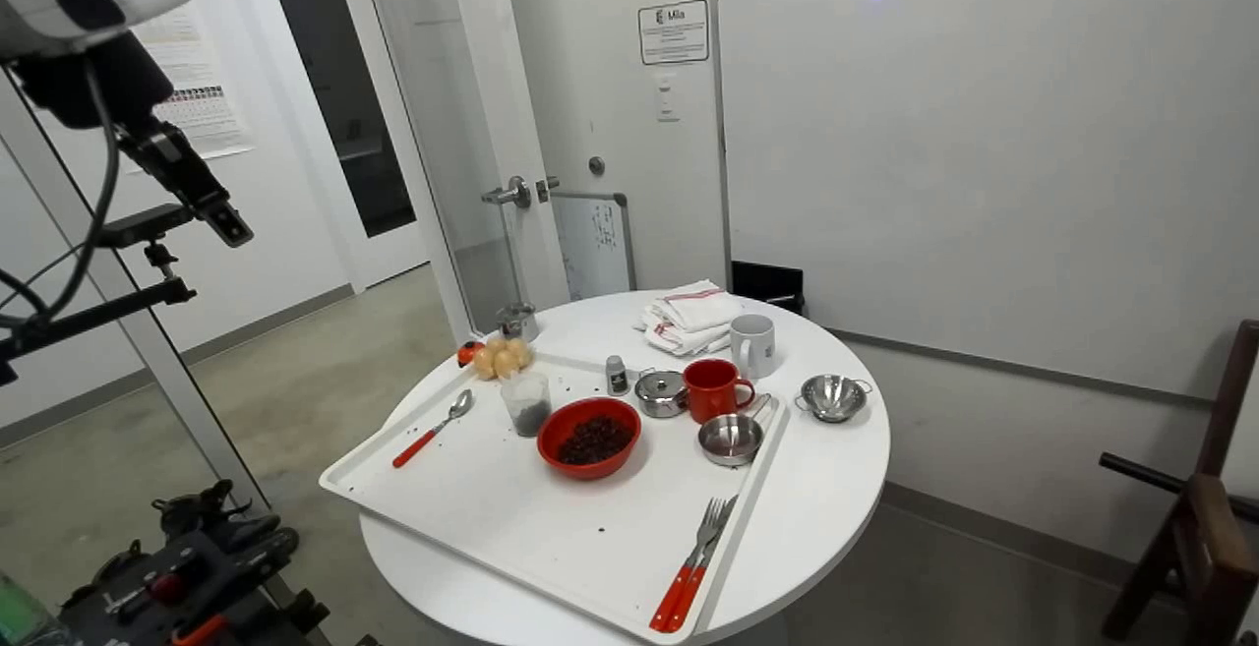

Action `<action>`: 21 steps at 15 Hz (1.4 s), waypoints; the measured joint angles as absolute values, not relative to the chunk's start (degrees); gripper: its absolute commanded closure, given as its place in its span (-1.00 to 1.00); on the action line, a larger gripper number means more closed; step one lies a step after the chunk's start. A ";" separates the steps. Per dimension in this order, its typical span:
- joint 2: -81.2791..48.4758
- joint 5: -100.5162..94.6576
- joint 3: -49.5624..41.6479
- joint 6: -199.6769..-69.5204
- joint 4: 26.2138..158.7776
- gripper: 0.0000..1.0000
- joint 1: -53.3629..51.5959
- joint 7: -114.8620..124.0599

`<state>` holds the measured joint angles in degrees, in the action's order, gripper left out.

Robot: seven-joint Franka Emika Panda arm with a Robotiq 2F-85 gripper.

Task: Pour some of the contents in the clear jar into the red bowl

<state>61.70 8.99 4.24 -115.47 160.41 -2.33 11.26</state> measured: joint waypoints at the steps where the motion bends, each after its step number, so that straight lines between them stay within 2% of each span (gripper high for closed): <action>1: 61.70 8.99 4.24 -115.47 160.38 -1.00 -2.32 11.26; 7: 58.08 9.71 9.78 -120.16 158.44 -1.00 1.37 23.38; 13: 41.28 9.56 22.69 -134.57 153.89 -1.00 8.83 45.21; 17: 28.35 6.64 35.89 -140.60 148.53 -1.00 19.86 61.79; 21: 19.03 0.42 52.31 -141.63 142.41 -1.00 37.04 78.59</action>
